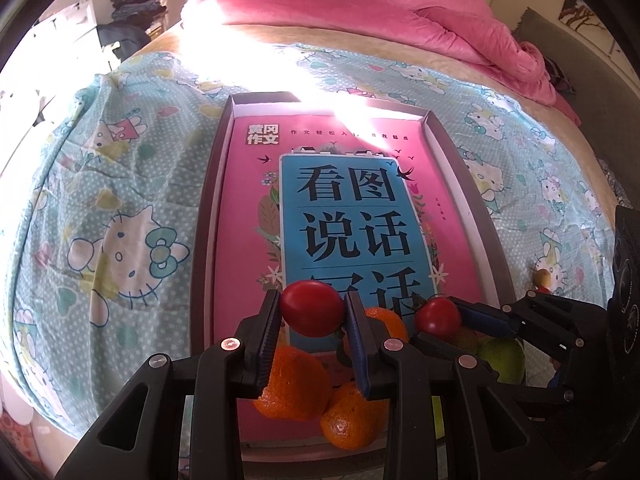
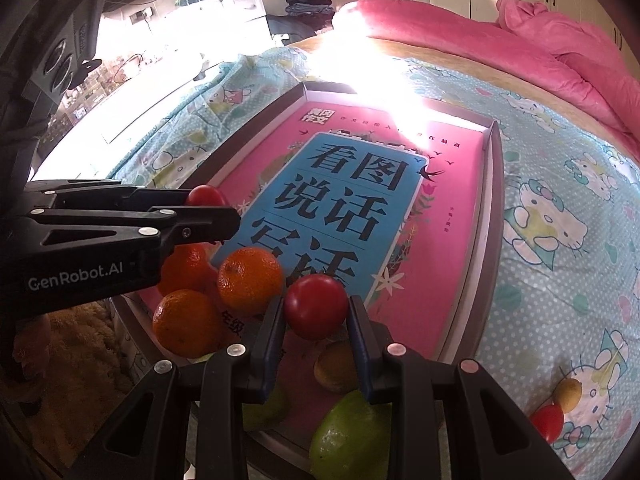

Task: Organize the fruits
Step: 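Lower and release the tomato with the left tool while the right tool releases its tomato, then move both open tools back toward the last tomato and yellow fruit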

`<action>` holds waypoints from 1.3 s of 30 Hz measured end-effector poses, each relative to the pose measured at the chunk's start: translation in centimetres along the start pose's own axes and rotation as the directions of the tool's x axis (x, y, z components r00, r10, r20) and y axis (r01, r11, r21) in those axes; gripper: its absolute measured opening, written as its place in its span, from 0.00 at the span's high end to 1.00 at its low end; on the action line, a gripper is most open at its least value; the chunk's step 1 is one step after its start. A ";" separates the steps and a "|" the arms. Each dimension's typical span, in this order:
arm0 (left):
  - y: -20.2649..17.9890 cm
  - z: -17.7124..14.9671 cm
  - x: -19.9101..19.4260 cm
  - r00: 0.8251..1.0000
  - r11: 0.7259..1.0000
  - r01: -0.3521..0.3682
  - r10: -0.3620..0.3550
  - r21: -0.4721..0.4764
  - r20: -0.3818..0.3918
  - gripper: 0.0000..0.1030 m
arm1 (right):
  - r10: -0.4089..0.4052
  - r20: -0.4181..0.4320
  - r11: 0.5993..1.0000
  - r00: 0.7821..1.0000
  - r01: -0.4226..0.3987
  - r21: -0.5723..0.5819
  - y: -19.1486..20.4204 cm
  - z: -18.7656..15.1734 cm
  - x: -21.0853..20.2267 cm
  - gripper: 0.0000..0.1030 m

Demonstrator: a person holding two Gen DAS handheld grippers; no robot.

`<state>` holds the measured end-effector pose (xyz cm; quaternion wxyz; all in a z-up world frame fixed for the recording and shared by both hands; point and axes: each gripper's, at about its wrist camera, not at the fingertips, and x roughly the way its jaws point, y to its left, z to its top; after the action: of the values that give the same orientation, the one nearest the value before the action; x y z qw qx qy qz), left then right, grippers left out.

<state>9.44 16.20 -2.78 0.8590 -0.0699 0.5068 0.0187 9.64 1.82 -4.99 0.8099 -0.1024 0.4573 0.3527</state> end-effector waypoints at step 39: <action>-1.3 -0.2 -1.5 0.999 0.999 0.000 -0.002 0.043 0.047 0.43 | -0.019 0.137 0.990 0.990 0.000 0.138 -4.0 -1.9 -7.0 0.59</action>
<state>8.73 14.91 -1.43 0.8719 -0.0512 0.4869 0.0091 8.71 -5.36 -0.98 0.8465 -0.0238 0.4228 0.3227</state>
